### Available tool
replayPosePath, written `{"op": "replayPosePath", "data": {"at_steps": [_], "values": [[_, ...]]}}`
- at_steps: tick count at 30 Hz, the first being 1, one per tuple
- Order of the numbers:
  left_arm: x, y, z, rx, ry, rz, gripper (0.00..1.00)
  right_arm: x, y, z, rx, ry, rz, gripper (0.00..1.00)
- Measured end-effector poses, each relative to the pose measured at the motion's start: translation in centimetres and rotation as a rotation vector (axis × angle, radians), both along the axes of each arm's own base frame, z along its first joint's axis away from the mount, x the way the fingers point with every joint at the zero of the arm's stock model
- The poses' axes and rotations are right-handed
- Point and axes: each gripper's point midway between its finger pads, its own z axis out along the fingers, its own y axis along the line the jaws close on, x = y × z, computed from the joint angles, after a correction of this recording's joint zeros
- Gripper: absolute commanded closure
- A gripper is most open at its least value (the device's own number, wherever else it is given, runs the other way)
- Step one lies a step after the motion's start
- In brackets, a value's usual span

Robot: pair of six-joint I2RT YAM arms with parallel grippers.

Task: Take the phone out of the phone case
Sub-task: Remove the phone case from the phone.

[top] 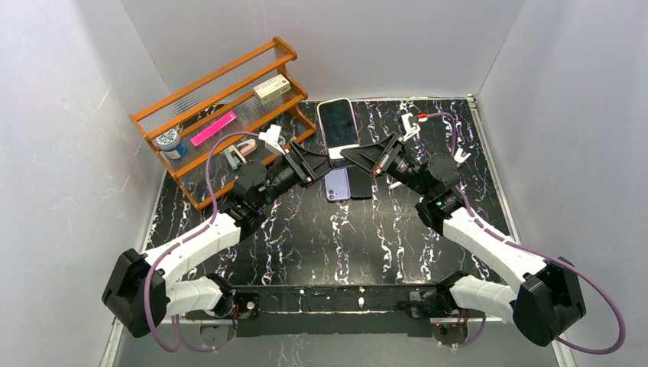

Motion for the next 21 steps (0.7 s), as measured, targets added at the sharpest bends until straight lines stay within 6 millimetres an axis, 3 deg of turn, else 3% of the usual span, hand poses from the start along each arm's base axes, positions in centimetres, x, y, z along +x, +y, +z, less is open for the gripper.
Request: {"op": "replayPosePath", "data": {"at_steps": [3, 10, 21], "values": [[0.2, -0.2, 0.2, -0.017, 0.0, -0.002, 0.56, 0.0, 0.0, 0.0, 0.0, -0.002, 0.001, 0.99], [0.4, -0.8, 1.5, -0.04, -0.041, -0.014, 1.0, 0.1, -0.2, -0.5, -0.023, 0.003, -0.006, 0.99], [1.3, -1.2, 0.8, 0.125, -0.122, 0.022, 1.0, 0.0, -0.8, -0.9, -0.067, -0.001, -0.037, 0.99]]}}
